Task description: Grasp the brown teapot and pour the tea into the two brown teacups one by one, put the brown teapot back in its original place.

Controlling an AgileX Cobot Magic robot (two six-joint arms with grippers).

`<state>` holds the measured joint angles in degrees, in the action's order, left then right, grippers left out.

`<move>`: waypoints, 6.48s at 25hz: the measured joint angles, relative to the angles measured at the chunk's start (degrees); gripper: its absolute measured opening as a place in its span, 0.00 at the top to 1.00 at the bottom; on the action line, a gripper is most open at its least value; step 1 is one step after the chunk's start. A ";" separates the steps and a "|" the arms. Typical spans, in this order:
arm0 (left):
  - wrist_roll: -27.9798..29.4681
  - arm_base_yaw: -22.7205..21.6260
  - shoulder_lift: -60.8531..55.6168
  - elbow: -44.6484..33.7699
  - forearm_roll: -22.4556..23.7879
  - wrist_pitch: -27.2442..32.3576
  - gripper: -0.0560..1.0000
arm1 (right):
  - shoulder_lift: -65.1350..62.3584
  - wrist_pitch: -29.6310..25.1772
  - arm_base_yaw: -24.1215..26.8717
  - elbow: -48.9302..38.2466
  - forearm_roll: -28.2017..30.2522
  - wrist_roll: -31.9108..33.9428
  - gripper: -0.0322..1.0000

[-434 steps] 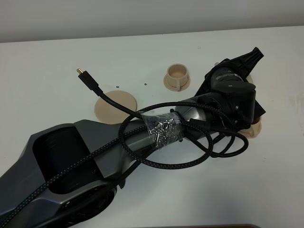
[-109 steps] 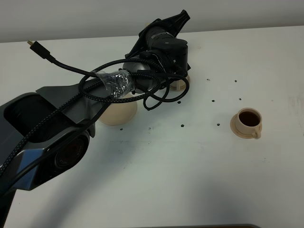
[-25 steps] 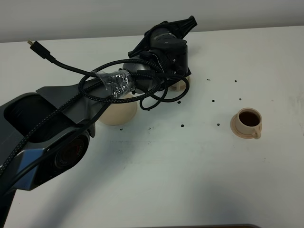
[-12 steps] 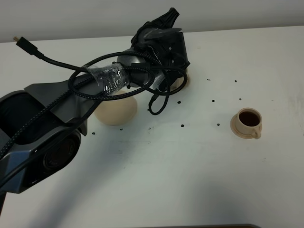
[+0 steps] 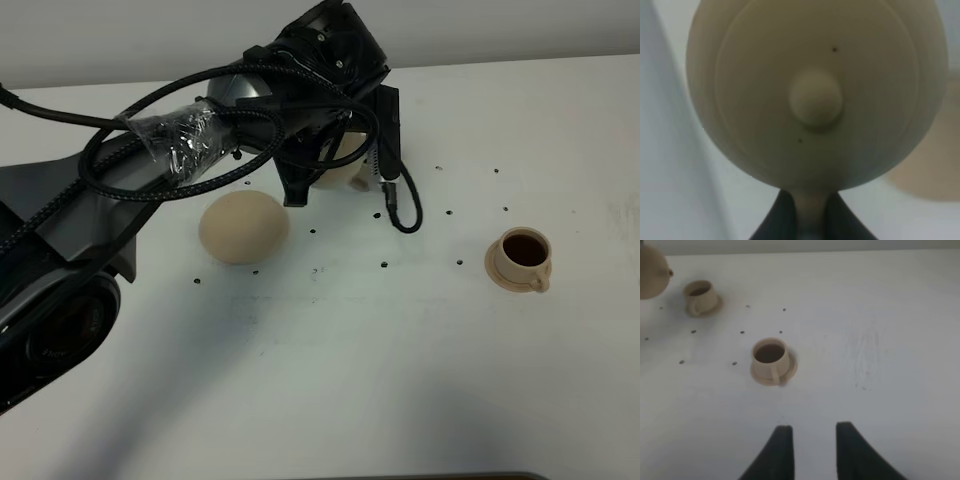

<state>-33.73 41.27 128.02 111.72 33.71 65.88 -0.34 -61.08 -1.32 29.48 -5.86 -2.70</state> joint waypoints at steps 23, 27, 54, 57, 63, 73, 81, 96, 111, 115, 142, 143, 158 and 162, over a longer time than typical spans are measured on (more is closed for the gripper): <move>37.77 -1.25 -1.86 -8.03 -19.11 2.27 0.83 | 0.00 0.00 0.00 0.00 0.00 0.00 0.77; 40.03 -1.68 -5.79 -8.03 -18.99 2.27 0.83 | 0.00 0.00 0.00 0.00 0.00 0.00 0.77; 57.74 -13.72 -21.81 -41.01 -20.76 -22.55 0.83 | 0.00 0.00 0.00 0.00 0.00 0.00 0.77; 57.74 -13.79 -20.39 -41.07 -22.28 -24.47 0.83 | 0.00 0.00 0.00 0.00 0.00 0.00 0.77; 57.79 -13.89 -16.92 -41.14 -22.55 -27.04 0.83 | 0.00 0.00 0.00 0.00 0.00 0.00 0.77; 57.79 -14.58 -15.09 -41.14 -22.55 -30.17 0.83 | 0.00 0.00 0.00 0.00 0.00 0.00 0.77; 57.79 -14.86 -15.09 -41.14 -22.78 -30.10 0.83 | 0.00 0.00 0.00 0.00 0.00 0.00 0.77; 57.31 -14.93 -19.12 -41.14 -21.96 -19.64 0.50 | 0.00 0.00 0.00 0.00 0.00 0.00 0.77; 51.24 -14.93 -43.04 -58.42 -29.39 1.41 0.50 | 0.00 0.00 0.00 0.00 0.00 0.00 0.77; 51.29 -14.93 -53.10 -66.27 -29.41 0.12 0.50 | 0.00 0.00 0.00 0.00 0.00 0.00 0.77; 38.89 -18.74 -90.43 -82.53 -28.77 -4.01 0.50 | 0.00 0.00 0.00 0.00 0.00 0.00 0.77; 38.60 -19.89 -91.95 -82.55 -28.89 -4.01 0.50 | 0.00 0.00 0.00 0.00 0.00 0.00 0.77; 36.76 -40.90 -115.48 -82.78 -29.96 -3.95 0.50 | 0.00 0.00 0.00 0.00 0.00 0.00 0.77; 36.76 -41.22 -119.63 -82.78 -29.96 -3.90 0.50 | 0.00 0.00 0.00 0.00 0.00 0.00 0.77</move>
<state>3.02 0.05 8.39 28.94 3.75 61.98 -0.34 -61.08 -1.32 29.48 -5.86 -2.70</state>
